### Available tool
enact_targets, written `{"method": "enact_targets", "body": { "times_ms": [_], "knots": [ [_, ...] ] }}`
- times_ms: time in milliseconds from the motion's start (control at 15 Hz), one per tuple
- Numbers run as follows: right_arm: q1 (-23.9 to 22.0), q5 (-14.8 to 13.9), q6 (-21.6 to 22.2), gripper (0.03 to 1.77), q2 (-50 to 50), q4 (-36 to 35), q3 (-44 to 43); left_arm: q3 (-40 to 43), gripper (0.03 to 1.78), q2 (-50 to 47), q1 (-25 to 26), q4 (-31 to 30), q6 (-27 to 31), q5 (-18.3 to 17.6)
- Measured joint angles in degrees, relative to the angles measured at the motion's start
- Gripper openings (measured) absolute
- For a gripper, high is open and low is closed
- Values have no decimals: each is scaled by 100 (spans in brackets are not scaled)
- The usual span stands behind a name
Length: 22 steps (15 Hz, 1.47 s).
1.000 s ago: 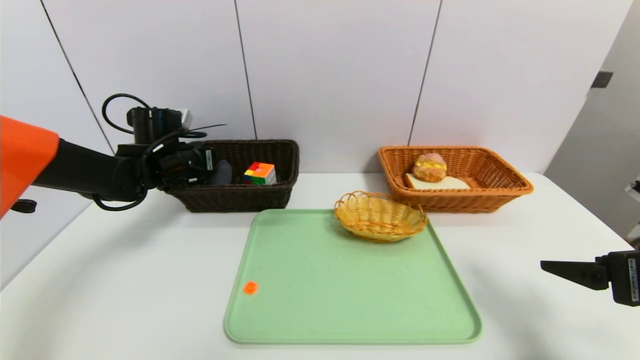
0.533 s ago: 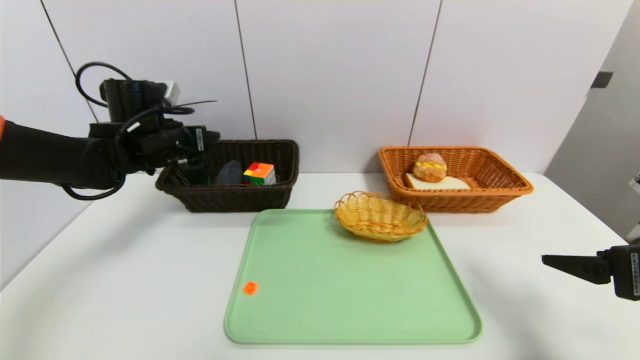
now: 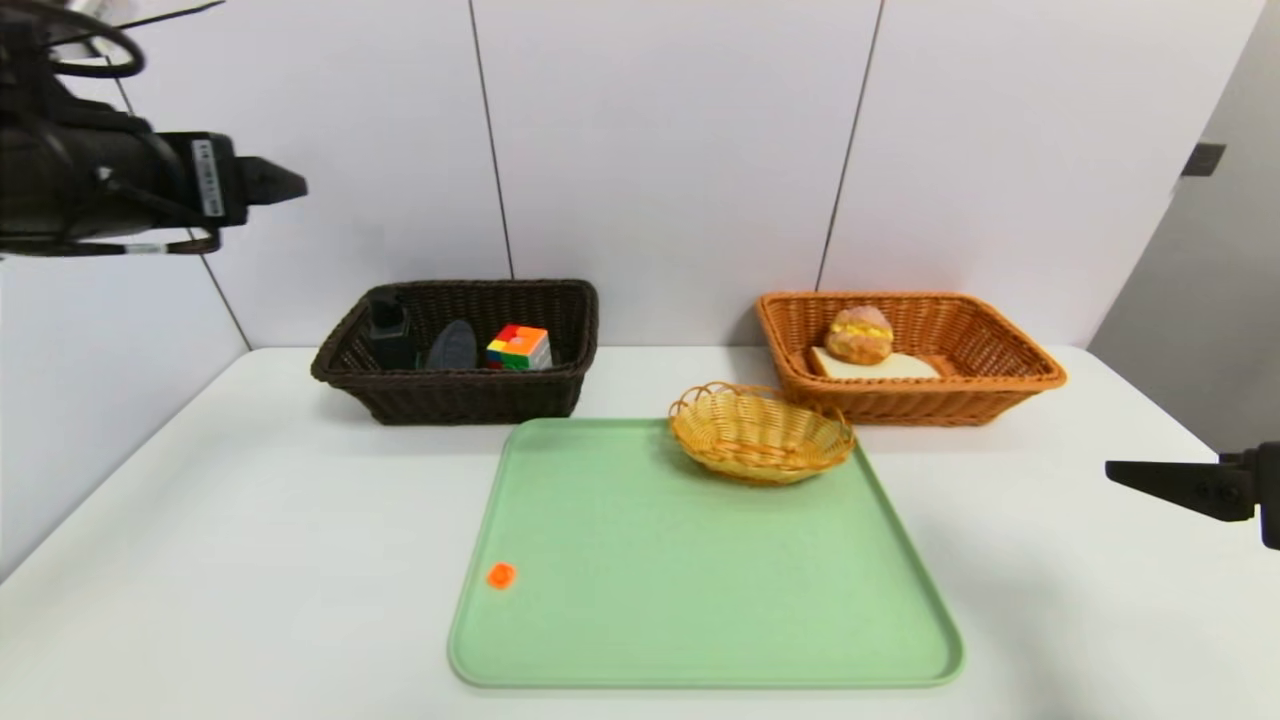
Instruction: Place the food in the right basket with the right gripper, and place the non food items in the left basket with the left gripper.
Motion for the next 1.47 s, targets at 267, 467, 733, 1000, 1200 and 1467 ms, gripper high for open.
{"method": "enact_targets", "body": {
  "times_ms": [267, 467, 733, 1000, 1200, 1467],
  "knots": [
    [0, -6, -26, 171, -352, 512, 55, 644, 165, -2015, -66, 2324, -156, 123],
    [44, -2, -245, 171, -894, 1001, 74, 1339, 167, -3597, -80, 3111, -184, 93],
    [59, -30, -645, 171, -1648, 2236, 55, 2048, 167, -5197, -78, 4435, -210, -279],
    [4, -343, -458, 171, -2782, 2263, 391, 2383, 169, -6324, -17, 5185, -457, -778],
    [-18, -532, -369, 171, -3939, 2254, 772, 2300, 169, -6600, 63, 5314, -837, -877],
    [-44, -621, 90, 171, -4724, 1769, 1081, 2400, 169, -6865, 757, 5320, -691, -1675]
  ]
}}
